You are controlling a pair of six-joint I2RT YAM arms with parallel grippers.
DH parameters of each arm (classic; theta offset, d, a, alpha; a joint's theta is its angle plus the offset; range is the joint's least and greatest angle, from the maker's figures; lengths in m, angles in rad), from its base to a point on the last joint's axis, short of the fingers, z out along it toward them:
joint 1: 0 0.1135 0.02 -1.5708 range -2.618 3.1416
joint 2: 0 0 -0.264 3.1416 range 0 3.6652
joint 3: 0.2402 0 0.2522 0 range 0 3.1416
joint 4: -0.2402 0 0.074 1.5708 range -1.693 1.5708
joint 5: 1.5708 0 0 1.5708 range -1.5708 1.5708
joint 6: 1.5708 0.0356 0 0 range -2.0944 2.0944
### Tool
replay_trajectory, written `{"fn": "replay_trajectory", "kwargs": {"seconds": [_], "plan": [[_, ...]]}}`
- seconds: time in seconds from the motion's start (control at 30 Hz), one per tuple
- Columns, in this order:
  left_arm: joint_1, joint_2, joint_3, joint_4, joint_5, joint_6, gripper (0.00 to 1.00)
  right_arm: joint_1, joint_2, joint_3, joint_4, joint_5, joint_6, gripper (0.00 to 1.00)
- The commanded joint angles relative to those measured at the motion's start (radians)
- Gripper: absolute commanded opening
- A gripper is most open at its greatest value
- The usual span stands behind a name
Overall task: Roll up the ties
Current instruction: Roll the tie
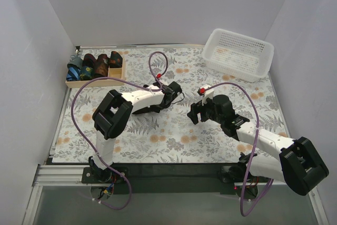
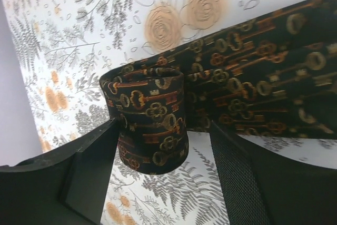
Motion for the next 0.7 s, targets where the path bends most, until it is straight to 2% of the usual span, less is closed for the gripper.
{"fn": "replay_trajectory", "kwargs": {"seconds": [0.0, 0.43, 0.67], "plan": [[-0.009, -0.011, 0.051, 0.033, 0.068, -0.005, 0.64, -0.005, -0.026, -0.008, 0.048, 0.008, -0.002, 0.70], [-0.009, -0.040, 0.036, 0.204, 0.302, 0.009, 0.65, -0.008, -0.040, -0.016, 0.048, 0.002, -0.008, 0.70], [-0.003, -0.140, 0.024, 0.246, 0.311, 0.006, 0.66, -0.008, -0.059, -0.016, 0.048, -0.024, -0.022, 0.70]]}}
